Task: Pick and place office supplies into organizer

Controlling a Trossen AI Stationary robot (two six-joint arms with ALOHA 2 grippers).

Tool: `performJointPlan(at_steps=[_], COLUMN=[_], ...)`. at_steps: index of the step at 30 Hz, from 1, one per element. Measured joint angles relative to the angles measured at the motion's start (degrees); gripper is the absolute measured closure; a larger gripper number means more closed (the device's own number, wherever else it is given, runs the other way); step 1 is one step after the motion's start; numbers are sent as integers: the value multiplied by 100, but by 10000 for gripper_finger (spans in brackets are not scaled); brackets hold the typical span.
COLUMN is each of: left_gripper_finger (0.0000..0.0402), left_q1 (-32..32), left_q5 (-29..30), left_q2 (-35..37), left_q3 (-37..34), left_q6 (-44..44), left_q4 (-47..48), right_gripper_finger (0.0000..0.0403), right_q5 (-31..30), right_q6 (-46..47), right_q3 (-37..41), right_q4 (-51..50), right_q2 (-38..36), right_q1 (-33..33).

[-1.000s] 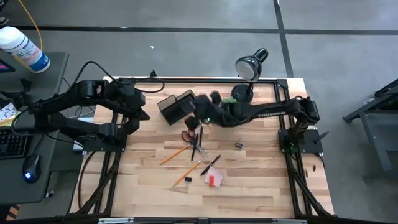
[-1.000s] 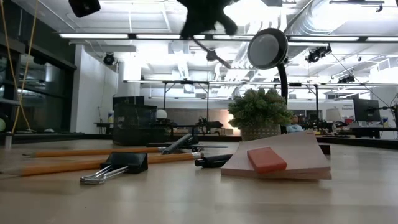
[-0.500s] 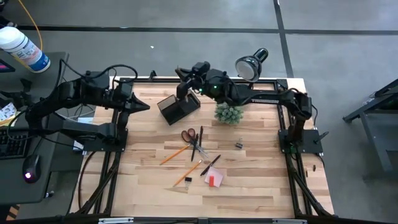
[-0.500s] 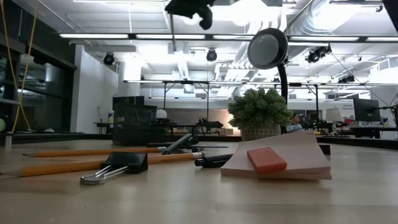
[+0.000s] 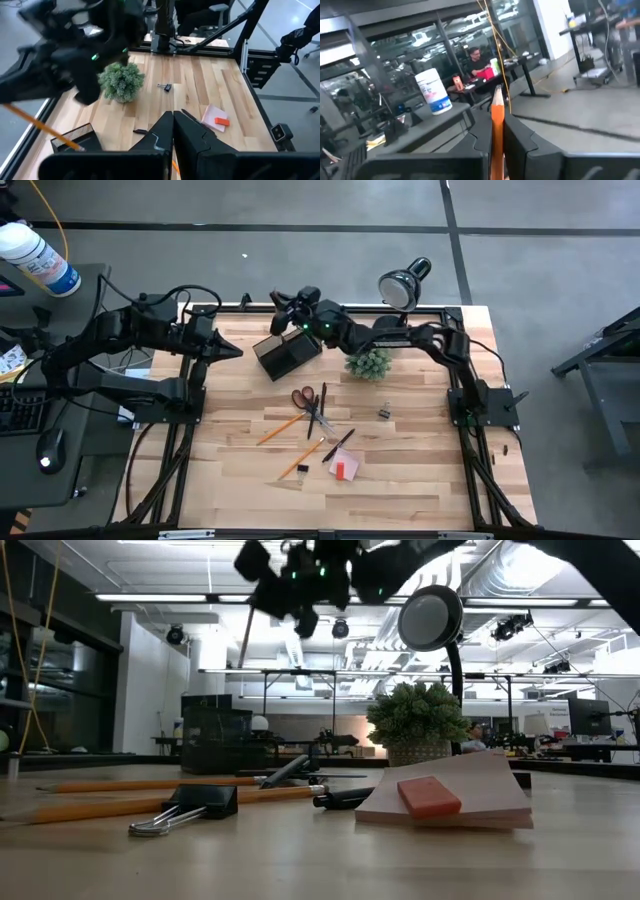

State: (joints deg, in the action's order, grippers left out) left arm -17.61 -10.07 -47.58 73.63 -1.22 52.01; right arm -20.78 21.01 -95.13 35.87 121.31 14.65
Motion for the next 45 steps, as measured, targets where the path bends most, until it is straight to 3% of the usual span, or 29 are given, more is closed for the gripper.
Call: performJointPlan(at_steps=[5,14,27,30,39,45], left_gripper_finger=[401,401,401,401,401,401], left_q1=[0,0,0,0,0,0], left_q5=[-1,-239,-281,-339,-555,-601], left_q2=[16,6,8,9,11,11], left_q3=[0,0,0,0,0,0], left_q6=[-54,-294,-447,-453,-452,-454], left_q4=[-3,-4,-4,-4,-4,-4], right_gripper_finger=[386,386,386,386,386,385], right_q5=[469,671,771,1046,2066,2531], right_q6=[561,-151,-133,-52,-934,-1722], right_q3=[0,-11,-39,-315,-1668,-1932], right_q4=[453,638,1020,1190,-301,-1008], right_q2=[353,512,888,1145,1757,1771], right_q1=[314,409,409,432,319,282])
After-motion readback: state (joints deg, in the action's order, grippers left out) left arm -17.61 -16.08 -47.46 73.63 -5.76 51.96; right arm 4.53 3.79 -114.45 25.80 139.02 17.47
